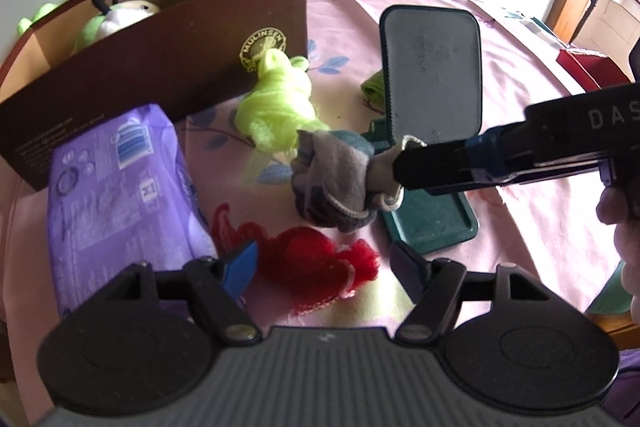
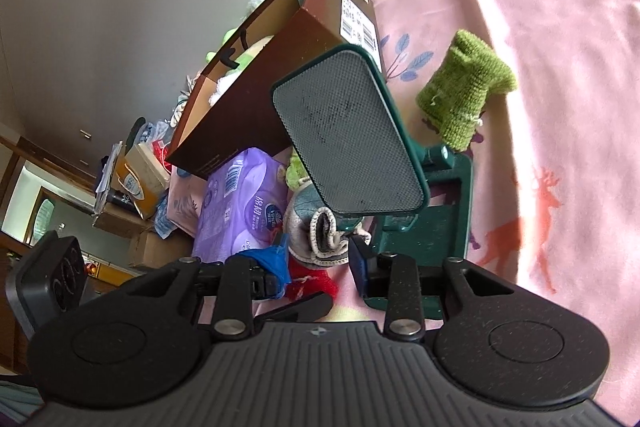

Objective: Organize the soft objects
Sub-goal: 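Move the left tool to the red toy while the right tool reaches the grey-teal plush, then grasp the red toy with the left tool while the right tool grasps the grey-teal plush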

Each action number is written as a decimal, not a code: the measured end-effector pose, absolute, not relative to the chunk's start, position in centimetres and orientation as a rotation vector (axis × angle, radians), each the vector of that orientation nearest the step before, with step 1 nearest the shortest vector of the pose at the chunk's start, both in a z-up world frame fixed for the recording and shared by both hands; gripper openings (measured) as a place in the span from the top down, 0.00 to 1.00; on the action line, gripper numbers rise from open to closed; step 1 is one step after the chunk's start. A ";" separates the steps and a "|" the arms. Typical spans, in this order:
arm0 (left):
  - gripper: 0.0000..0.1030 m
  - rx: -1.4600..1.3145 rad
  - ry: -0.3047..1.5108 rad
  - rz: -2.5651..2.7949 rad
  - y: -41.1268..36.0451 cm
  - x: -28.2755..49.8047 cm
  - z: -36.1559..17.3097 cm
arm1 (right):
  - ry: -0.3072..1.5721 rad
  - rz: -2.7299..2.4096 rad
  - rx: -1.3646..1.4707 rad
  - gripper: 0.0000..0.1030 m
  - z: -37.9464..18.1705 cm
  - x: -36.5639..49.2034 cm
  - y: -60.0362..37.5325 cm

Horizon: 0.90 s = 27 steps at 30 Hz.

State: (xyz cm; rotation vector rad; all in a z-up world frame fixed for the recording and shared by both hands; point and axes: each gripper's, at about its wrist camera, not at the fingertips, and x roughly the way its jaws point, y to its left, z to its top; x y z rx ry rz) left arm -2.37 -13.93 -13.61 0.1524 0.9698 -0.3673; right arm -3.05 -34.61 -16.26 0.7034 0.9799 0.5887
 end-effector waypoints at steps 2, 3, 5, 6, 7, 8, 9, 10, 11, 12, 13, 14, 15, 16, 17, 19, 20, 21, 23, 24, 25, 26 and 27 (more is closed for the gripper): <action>0.27 0.147 0.962 -0.364 -14.1 -2.3 -13.8 | 0.989 0.591 0.711 0.84 -16.5 -2.9 -34.4; 0.27 0.144 0.958 -0.358 -14.1 -2.3 -14.0 | 0.988 0.591 0.717 0.84 -16.6 -2.9 -34.4; 0.27 0.138 0.947 -0.355 -14.2 -2.3 -14.1 | 0.980 0.576 0.732 0.84 -16.8 -2.9 -34.2; 0.27 0.130 0.940 -0.364 -14.2 -2.3 -14.1 | 0.977 0.573 0.739 0.83 -17.0 -2.9 -34.1; 0.27 0.119 0.935 -0.378 -14.1 -2.4 -14.1 | 0.974 0.572 0.743 0.84 -17.1 -2.9 -34.0; 0.27 0.114 0.928 -0.389 -14.0 -2.5 -14.2 | 0.966 0.570 0.748 0.84 -17.3 -3.0 -33.9; 0.28 0.115 0.919 -0.396 -13.9 -2.7 -14.3 | 0.951 0.567 0.754 0.85 -17.3 -3.1 -33.8; 0.30 0.123 0.910 -0.402 -13.9 -2.9 -14.4 | 0.933 0.562 0.762 0.88 -17.4 -3.3 -33.7; 0.31 0.133 0.902 -0.406 -13.9 -3.1 -14.4 | 0.919 0.561 0.773 0.88 -17.4 -3.5 -33.7; 0.40 0.137 0.895 -0.413 -13.9 -3.3 -14.3 | 0.911 0.560 0.783 0.90 -17.5 -3.6 -33.7; 0.46 0.132 0.897 -0.420 -13.9 -3.4 -14.3 | 0.900 0.563 0.790 0.92 -17.4 -3.7 -33.7; 0.46 0.127 0.896 -0.427 -13.9 -3.6 -14.3 | 0.890 0.568 0.787 0.93 -17.4 -3.8 -33.7; 0.47 0.128 0.885 -0.430 -13.8 -3.8 -14.4 | 0.883 0.567 0.779 0.95 -17.4 -3.9 -33.6; 0.50 0.135 0.875 -0.426 -13.9 -4.0 -14.4 | 0.873 0.566 0.774 0.96 -17.3 -4.1 -33.5; 0.52 0.145 0.865 -0.423 -14.0 -4.3 -14.5 | 0.863 0.566 0.770 0.97 -17.2 -4.4 -33.5; 0.67 0.149 0.850 -0.429 -14.2 -4.9 -14.4 | 0.842 0.561 0.743 0.99 -16.9 -5.1 -33.4; 0.71 0.142 0.842 -0.429 -14.2 -5.3 -14.4 | 0.834 0.560 0.731 0.99 -16.8 -5.4 -33.2; 0.73 0.133 0.834 -0.427 -14.1 -5.7 -14.3 | 0.828 0.563 0.723 1.00 -16.7 -5.8 -33.3; 0.76 0.111 0.823 -0.419 -13.9 -6.5 -14.4 | 0.805 0.566 0.714 1.00 -16.6 -6.7 -33.3; 0.78 0.103 0.814 -0.408 -13.7 -7.0 -14.4 | 0.792 0.570 0.704 1.00 -16.5 -7.1 -33.4; 0.79 0.098 0.804 -0.393 -13.5 -7.6 -14.4 | 0.784 0.577 0.684 1.00 -16.4 -7.5 -33.4; 0.80 0.091 0.795 -0.375 -13.3 -8.2 -14.4 | 0.777 0.575 0.667 1.00 -16.3 -7.8 -33.2; 0.80 0.081 0.786 -0.360 -13.0 -8.9 -14.3 | 0.775 0.584 0.656 0.99 -16.3 -8.1 -33.2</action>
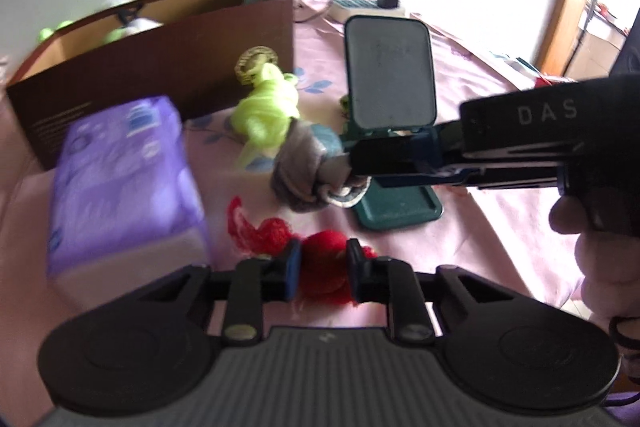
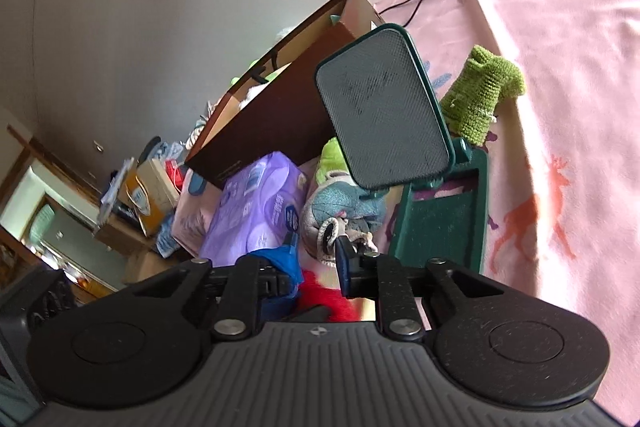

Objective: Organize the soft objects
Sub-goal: 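Grasp the red toy with the left tool while the right tool grasps the grey-teal plush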

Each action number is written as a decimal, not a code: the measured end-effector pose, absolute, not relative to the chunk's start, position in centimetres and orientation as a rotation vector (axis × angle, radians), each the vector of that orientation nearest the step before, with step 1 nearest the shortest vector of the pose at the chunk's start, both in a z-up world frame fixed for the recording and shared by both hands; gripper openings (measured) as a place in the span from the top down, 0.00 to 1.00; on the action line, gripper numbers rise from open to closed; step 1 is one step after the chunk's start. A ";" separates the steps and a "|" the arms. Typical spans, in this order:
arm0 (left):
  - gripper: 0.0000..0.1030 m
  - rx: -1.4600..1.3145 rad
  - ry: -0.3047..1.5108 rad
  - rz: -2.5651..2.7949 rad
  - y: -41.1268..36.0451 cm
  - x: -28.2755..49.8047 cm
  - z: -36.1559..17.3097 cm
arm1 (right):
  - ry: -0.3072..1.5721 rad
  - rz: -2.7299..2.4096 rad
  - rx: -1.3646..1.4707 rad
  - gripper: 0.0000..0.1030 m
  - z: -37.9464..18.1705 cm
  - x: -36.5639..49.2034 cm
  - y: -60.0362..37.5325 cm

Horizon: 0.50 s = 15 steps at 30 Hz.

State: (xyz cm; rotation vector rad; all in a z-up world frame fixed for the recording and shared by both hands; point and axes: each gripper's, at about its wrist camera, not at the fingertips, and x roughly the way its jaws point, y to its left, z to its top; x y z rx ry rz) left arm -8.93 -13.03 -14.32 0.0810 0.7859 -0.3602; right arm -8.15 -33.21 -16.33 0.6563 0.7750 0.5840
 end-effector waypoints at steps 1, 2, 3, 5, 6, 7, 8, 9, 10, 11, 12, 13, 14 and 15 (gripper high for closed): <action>0.80 0.070 0.778 -0.352 -12.7 -9.5 -14.3 | 0.776 0.605 0.649 0.99 -16.3 -8.3 -33.1; 0.80 0.059 0.774 -0.338 -12.3 -10.1 -14.2 | 0.768 0.614 0.631 0.97 -16.2 -8.7 -33.1; 0.80 0.056 0.770 -0.324 -12.1 -10.6 -14.2 | 0.752 0.608 0.599 0.92 -15.9 -8.9 -33.1; 0.81 0.057 0.750 -0.294 -11.6 -11.7 -14.1 | 0.704 0.597 0.523 0.91 -15.1 -9.4 -32.9; 0.81 0.048 0.745 -0.285 -11.4 -12.2 -14.0 | 0.690 0.596 0.508 0.91 -14.8 -9.6 -32.9; 0.80 0.033 0.747 -0.281 -11.1 -12.4 -14.0 | 0.678 0.595 0.508 0.90 -14.6 -9.6 -33.0; 0.80 0.014 0.752 -0.284 -10.9 -12.6 -14.1 | 0.672 0.600 0.512 0.90 -14.5 -9.5 -33.0; 0.76 -0.002 0.752 -0.288 -10.7 -12.8 -14.1 | 0.672 0.601 0.499 0.90 -14.3 -9.2 -32.8; 0.70 -0.014 0.750 -0.283 -10.6 -12.8 -14.1 | 0.665 0.591 0.472 0.90 -14.2 -9.0 -32.4; 0.70 -0.026 0.744 -0.274 -10.5 -12.8 -14.1 | 0.659 0.581 0.434 0.90 -14.1 -8.8 -31.8; 0.63 -0.035 0.741 -0.266 -10.6 -12.8 -14.1 | 0.659 0.565 0.396 0.90 -14.2 -8.6 -31.3; 0.50 -0.038 0.736 -0.258 -10.6 -13.0 -14.1 | 0.662 0.543 0.377 0.88 -14.4 -8.5 -31.0; 0.43 -0.038 0.726 -0.249 -10.6 -13.1 -14.0 | 0.665 0.533 0.374 0.88 -14.6 -8.3 -30.7; 0.41 -0.032 0.713 -0.240 -10.7 -13.3 -14.0 | 0.670 0.526 0.373 0.88 -14.9 -8.2 -30.5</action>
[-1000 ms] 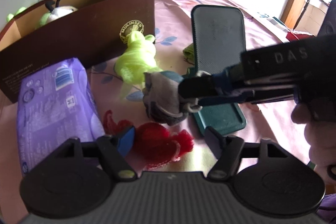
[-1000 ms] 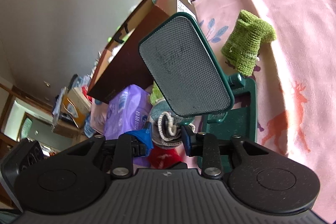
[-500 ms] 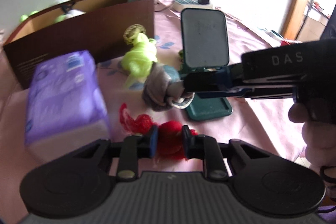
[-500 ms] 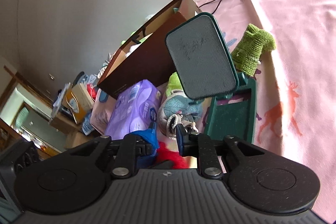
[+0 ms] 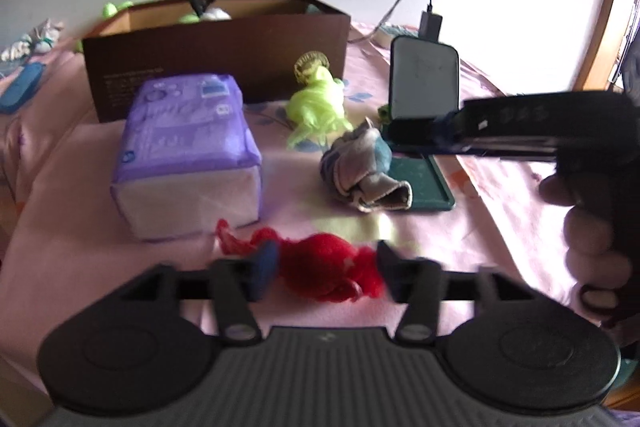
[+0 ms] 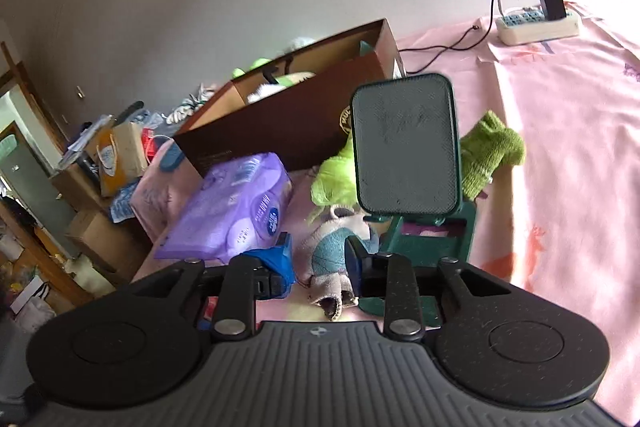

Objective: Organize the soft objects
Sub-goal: 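Grasp the red toy with the left tool while the right tool grasps the grey-teal plush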

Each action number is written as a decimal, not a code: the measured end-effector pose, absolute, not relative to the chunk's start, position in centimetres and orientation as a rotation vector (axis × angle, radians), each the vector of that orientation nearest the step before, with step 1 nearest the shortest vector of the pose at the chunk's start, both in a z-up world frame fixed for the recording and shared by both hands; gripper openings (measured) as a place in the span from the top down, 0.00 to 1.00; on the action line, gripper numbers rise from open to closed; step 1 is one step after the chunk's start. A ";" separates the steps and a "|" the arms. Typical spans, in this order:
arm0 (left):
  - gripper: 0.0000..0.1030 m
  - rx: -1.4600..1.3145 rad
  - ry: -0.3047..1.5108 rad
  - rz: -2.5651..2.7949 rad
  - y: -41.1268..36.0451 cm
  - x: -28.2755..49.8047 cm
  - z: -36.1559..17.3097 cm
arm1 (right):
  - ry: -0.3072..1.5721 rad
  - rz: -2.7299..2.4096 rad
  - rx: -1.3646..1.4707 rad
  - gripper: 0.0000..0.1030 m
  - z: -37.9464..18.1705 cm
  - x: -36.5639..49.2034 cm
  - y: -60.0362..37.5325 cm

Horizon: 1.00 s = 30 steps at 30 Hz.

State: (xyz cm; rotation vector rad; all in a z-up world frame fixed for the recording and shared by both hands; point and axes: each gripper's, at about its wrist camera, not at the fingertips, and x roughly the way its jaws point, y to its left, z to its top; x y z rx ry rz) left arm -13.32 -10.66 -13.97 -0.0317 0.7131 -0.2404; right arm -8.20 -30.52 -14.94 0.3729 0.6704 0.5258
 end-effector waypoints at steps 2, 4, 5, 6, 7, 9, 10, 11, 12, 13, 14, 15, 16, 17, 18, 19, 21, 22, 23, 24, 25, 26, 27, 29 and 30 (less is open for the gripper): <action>0.40 -0.012 0.714 -0.235 -10.9 -13.6 -14.1 | 0.689 0.490 0.358 0.88 -15.6 -7.8 -29.8; 0.39 0.006 0.728 -0.229 -11.1 -13.5 -14.5 | 0.683 0.472 0.355 0.88 -16.0 -7.9 -29.2; 0.39 0.016 0.734 -0.218 -11.2 -13.5 -14.8 | 0.678 0.457 0.335 0.88 -16.0 -7.9 -28.9; 0.38 0.020 0.738 -0.213 -11.3 -13.5 -15.0 | 0.673 0.449 0.310 0.87 -16.1 -7.9 -28.4; 0.38 0.020 0.739 -0.211 -11.3 -13.6 -15.1 | 0.672 0.452 0.290 0.86 -16.2 -7.9 -28.0; 0.37 0.023 0.742 -0.213 -11.4 -13.4 -15.3 | 0.668 0.459 0.267 0.84 -16.4 -7.8 -27.5; 0.37 0.031 0.742 -0.209 -11.6 -13.3 -15.4 | 0.662 0.465 0.259 0.83 -16.4 -7.8 -27.2; 0.37 0.042 0.742 -0.205 -11.7 -13.1 -15.6 | 0.659 0.473 0.250 0.83 -16.4 -7.8 -26.9; 0.37 0.052 0.745 -0.198 -11.9 -13.0 -15.9 | 0.655 0.479 0.246 0.82 -16.4 -7.8 -26.9; 0.37 0.058 0.749 -0.190 -11.9 -12.8 -16.1 | 0.650 0.483 0.247 0.80 -16.5 -7.8 -26.8; 0.37 0.056 0.752 -0.183 -11.8 -12.7 -16.3 | 0.647 0.488 0.255 0.79 -16.7 -7.8 -26.7; 0.37 0.047 0.758 -0.174 -11.7 -12.5 -16.5 | 0.650 0.493 0.262 0.77 -16.9 -7.7 -26.5; 0.37 0.039 0.763 -0.165 -11.5 -12.4 -16.6 | 0.669 0.511 0.269 0.75 -17.2 -7.3 -26.4; 0.37 0.035 0.762 -0.153 -11.2 -12.4 -16.8 | 0.689 0.526 0.280 0.73 -17.4 -7.1 -26.2; 0.37 0.035 0.757 -0.138 -11.1 -12.4 -16.9 | 0.700 0.532 0.294 0.71 -17.6 -7.1 -26.0; 0.37 0.030 0.757 -0.131 -10.9 -12.4 -16.9 | 0.702 0.533 0.307 0.70 -17.8 -7.0 -26.0; 0.37 0.012 0.759 -0.132 -10.6 -12.3 -16.7 | 0.684 0.518 0.349 0.69 -18.0 -7.3 -26.3; 0.37 0.008 0.756 -0.134 -10.6 -12.2 -16.7 | 0.682 0.521 0.363 0.68 -18.2 -7.3 -26.4; 0.37 0.006 0.751 -0.134 -10.6 -12.2 -16.6 | 0.690 0.537 0.373 0.67 -18.4 -7.2 -26.5; 0.37 0.007 0.744 -0.135 -10.7 -12.2 -16.5 | 0.699 0.553 0.382 0.67 -18.6 -7.1 -26.5; 0.37 0.014 0.739 -0.140 -10.9 -12.1 -16.4 | 0.706 0.567 0.392 0.67 -18.8 -7.0 -26.6; 0.37 0.027 0.738 -0.145 -11.1 -12.0 -16.4 | 0.713 0.580 0.401 0.67 -18.9 -6.9 -26.7; 0.37 0.047 0.735 -0.143 -11.5 -11.9 -16.5 | 0.716 0.592 0.412 0.71 -19.0 -6.9 -26.8; 0.37 0.072 0.725 -0.122 -12.0 -11.8 -16.7 | 0.701 0.594 0.440 0.73 -19.2 -7.2 -27.4; 0.53 0.072 0.730 -0.121 -12.2 -11.6 -16.9 | 0.699 0.597 0.452 0.75 -19.2 -7.3 -27.7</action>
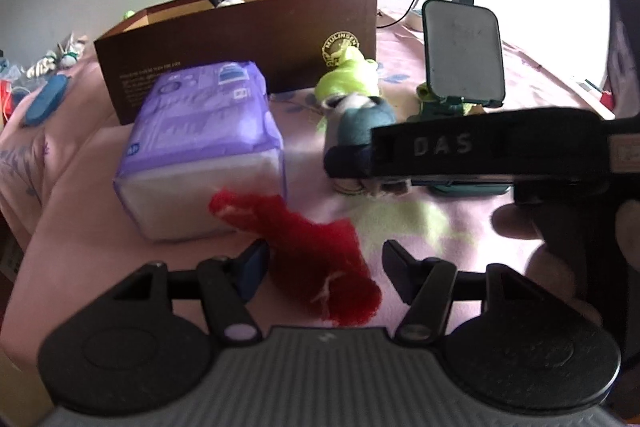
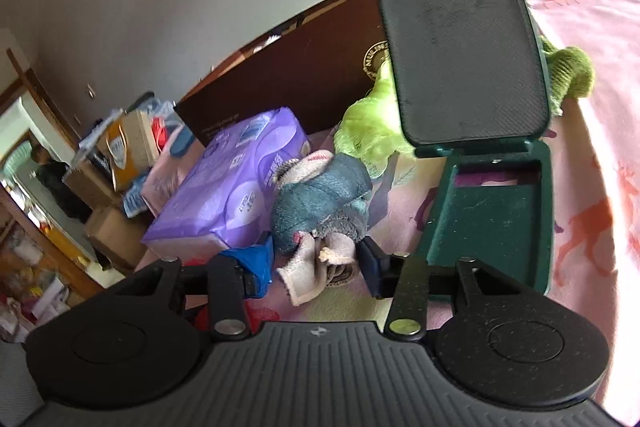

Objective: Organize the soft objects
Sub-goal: 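Grasp the red toy with the left tool while the right tool grasps the grey-teal plush, then carry the red toy and grey-teal plush over the brown box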

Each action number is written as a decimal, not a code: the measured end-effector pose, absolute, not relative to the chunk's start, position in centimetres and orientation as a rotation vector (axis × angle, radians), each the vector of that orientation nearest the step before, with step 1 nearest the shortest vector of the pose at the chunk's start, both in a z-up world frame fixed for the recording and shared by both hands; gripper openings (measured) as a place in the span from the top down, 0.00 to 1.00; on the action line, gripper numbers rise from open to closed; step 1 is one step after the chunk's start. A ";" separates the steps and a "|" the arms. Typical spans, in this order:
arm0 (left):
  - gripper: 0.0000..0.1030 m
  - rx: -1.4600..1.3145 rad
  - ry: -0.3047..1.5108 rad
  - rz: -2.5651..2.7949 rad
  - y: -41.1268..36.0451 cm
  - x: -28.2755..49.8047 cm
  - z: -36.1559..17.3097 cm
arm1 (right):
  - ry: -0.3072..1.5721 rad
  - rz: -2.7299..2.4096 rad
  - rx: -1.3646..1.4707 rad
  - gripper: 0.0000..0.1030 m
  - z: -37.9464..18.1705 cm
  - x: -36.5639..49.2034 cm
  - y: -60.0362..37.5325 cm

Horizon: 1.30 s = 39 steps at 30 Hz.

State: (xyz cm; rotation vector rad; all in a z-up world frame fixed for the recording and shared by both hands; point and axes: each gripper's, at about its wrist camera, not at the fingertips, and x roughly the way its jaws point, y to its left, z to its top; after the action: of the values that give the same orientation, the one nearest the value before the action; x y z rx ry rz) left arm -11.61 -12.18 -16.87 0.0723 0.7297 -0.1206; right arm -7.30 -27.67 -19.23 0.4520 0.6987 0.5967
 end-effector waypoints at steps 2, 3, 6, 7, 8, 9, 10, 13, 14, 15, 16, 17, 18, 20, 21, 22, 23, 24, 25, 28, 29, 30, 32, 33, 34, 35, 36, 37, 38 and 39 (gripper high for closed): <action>0.68 0.050 0.734 -0.130 -12.1 -11.6 -16.7 | 0.691 0.594 0.470 0.77 -19.1 -7.6 -28.4; 0.70 0.049 0.732 -0.123 -12.1 -11.7 -16.6 | 0.682 0.588 0.474 0.78 -19.1 -7.8 -28.8; 0.73 0.050 0.720 -0.112 -12.1 -12.2 -16.2 | 0.662 0.575 0.495 0.79 -19.0 -8.6 -30.2; 0.73 0.045 0.718 -0.114 -12.1 -12.3 -16.0 | 0.657 0.576 0.494 0.79 -19.0 -8.8 -30.6; 0.73 0.041 0.711 -0.118 -12.1 -12.7 -15.7 | 0.653 0.589 0.495 0.79 -18.8 -9.1 -31.0; 0.73 0.042 0.700 -0.123 -12.2 -13.1 -15.3 | 0.650 0.601 0.498 0.79 -18.6 -9.4 -31.3; 0.73 0.047 0.690 -0.127 -12.2 -13.5 -15.0 | 0.646 0.609 0.501 0.79 -18.4 -9.7 -31.5; 0.73 0.052 0.657 -0.142 -12.2 -14.6 -13.5 | 0.615 0.641 0.488 0.79 -17.3 -10.4 -31.8; 0.73 0.048 0.647 -0.145 -12.0 -14.9 -12.9 | 0.603 0.654 0.484 0.79 -16.8 -10.6 -31.9; 0.73 0.042 0.638 -0.148 -11.8 -15.1 -12.4 | 0.593 0.667 0.484 0.79 -16.3 -10.7 -32.1; 0.73 0.036 0.632 -0.153 -11.6 -15.1 -12.0 | 0.585 0.678 0.482 0.79 -15.8 -10.8 -32.2; 0.73 0.030 0.626 -0.157 -11.3 -15.1 -11.6 | 0.576 0.689 0.477 0.79 -15.2 -10.8 -32.3; 0.73 0.027 0.617 -0.160 -10.9 -14.9 -11.0 | 0.564 0.699 0.471 0.79 -14.6 -10.8 -32.3; 0.74 0.025 0.597 -0.165 -10.4 -14.5 -9.9 | 0.534 0.715 0.462 0.79 -13.2 -10.6 -32.5; 0.74 0.026 0.586 -0.170 -10.1 -14.1 -9.3 | 0.519 0.716 0.455 0.79 -12.6 -10.4 -32.5; 0.74 0.029 0.573 -0.173 -9.8 -13.6 -8.7 | 0.506 0.715 0.447 0.79 -11.8 -10.1 -32.6; 0.74 0.036 0.560 -0.175 -9.5 -13.1 -8.0 | 0.496 0.712 0.443 0.79 -11.1 -9.7 -32.7; 0.74 0.045 0.546 -0.175 -9.2 -12.5 -7.3 | 0.488 0.710 0.444 0.79 -10.5 -9.2 -32.8; 0.74 0.052 0.532 -0.174 -8.8 -11.9 -6.7 | 0.481 0.712 0.448 0.79 -9.9 -8.7 -32.9; 0.74 0.059 0.487 -0.160 -7.5 -9.7 -4.6 | 0.461 0.718 0.456 0.79 -8.1 -6.9 -32.7; 0.74 0.062 0.476 -0.156 -7.0 -8.9 -4.0 | 0.457 0.716 0.455 0.79 -7.5 -6.1 -32.5; 0.74 0.068 0.466 -0.150 -6.6 -8.1 -3.5 | 0.451 0.713 0.454 0.79 -6.8 -5.3 -32.4; 0.74 0.079 0.453 -0.125 -5.7 -6.0 -2.7 | 0.443 0.706 0.455 0.79 -5.7 -3.7 -31.9; 0.74 0.075 0.455 -0.120 -5.2 -5.0 -2.4 | 0.442 0.701 0.456 0.79 -5.2 -2.9 -31.6; 0.74 0.070 0.457 -0.116 -4.7 -3.9 -2.1 | 0.442 0.696 0.459 0.79 -4.8 -2.0 -31.4; 0.74 0.064 0.459 -0.108 -4.2 -2.8 -1.9 | 0.442 0.689 0.460 0.79 -4.4 -1.1 -31.1; 0.74 0.060 0.461 -0.100 -3.7 -1.7 -1.8 | 0.440 0.681 0.452 0.79 -4.1 -0.3 -30.8; 0.74 0.058 0.462 -0.090 -3.2 -0.7 -1.7 | 0.435 0.667 0.434 0.79 -3.8 0.6 -30.4; 0.74 0.054 0.461 -0.078 -2.7 0.3 -1.6 | 0.428 0.649 0.412 0.79 -3.5 1.4 -29.9; 0.74 0.048 0.462 -0.071 -2.2 1.4 -1.5 | 0.426 0.634 0.397 0.79 -3.3 2.3 -29.4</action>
State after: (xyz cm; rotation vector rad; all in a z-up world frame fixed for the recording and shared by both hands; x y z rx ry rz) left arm 1.36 -2.22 -1.54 0.0482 0.4624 -0.0710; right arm 2.25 -29.40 -3.29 0.3970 0.4260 0.6339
